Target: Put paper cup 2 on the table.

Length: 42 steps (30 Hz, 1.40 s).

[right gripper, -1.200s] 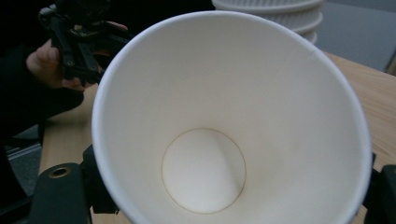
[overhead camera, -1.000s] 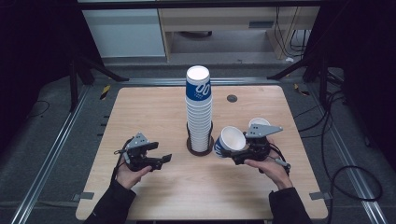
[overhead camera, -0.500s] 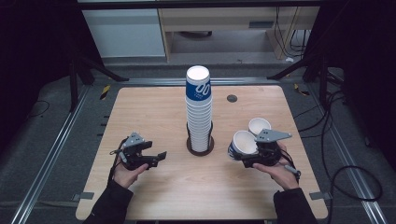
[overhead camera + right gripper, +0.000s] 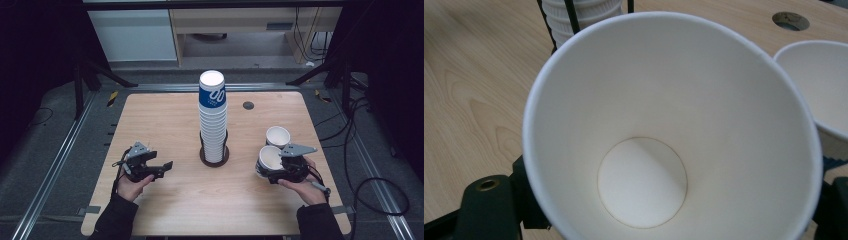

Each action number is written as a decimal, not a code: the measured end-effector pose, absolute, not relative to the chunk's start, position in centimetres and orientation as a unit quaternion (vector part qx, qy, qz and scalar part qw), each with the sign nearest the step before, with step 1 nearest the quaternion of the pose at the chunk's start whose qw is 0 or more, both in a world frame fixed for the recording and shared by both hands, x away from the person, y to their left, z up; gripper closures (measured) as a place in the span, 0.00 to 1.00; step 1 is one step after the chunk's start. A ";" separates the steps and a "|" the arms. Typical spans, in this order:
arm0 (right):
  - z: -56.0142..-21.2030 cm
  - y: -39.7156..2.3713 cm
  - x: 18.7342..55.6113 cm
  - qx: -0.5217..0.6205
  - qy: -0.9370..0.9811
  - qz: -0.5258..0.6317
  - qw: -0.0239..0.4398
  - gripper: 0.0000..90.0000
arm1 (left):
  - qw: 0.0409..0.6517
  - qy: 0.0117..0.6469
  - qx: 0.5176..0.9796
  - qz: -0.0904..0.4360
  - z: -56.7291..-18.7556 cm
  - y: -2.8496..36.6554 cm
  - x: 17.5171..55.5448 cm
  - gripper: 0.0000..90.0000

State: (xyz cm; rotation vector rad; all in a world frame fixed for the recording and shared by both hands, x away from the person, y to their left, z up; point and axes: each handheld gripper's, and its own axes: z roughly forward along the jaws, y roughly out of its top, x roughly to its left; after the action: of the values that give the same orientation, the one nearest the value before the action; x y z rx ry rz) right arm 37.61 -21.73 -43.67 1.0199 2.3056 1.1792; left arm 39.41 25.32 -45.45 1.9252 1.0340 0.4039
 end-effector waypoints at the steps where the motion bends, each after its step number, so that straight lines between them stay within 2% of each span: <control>1: -43.7 -21.8 37.5 0.362 0.816 0.413 0.179 0.22 | 0.443 0.418 0.776 0.164 -45.5 25.3 39.4 0.21; 15: -46.0 -22.8 38.5 0.399 0.824 0.359 0.183 0.22 | 0.434 0.417 0.782 0.165 -45.9 25.0 39.5 0.21; 29: -46.7 -23.3 39.5 0.429 0.815 0.334 0.199 0.20 | 0.429 0.416 0.786 0.161 -46.2 24.9 39.6 0.21; 36: -46.8 -23.4 39.5 0.422 0.817 0.331 0.211 0.06 | 0.429 0.416 0.786 0.160 -46.2 24.9 39.5 0.20; 42: -46.9 -24.4 38.5 0.433 0.807 0.338 0.216 0.04 | 0.431 0.421 0.782 0.163 -46.0 25.3 39.5 0.20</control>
State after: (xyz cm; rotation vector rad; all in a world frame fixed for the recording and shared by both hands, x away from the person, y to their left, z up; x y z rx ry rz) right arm 38.48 -24.38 -46.91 1.2004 2.2357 0.9373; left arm 39.53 25.35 -46.04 1.9490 1.0494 0.4053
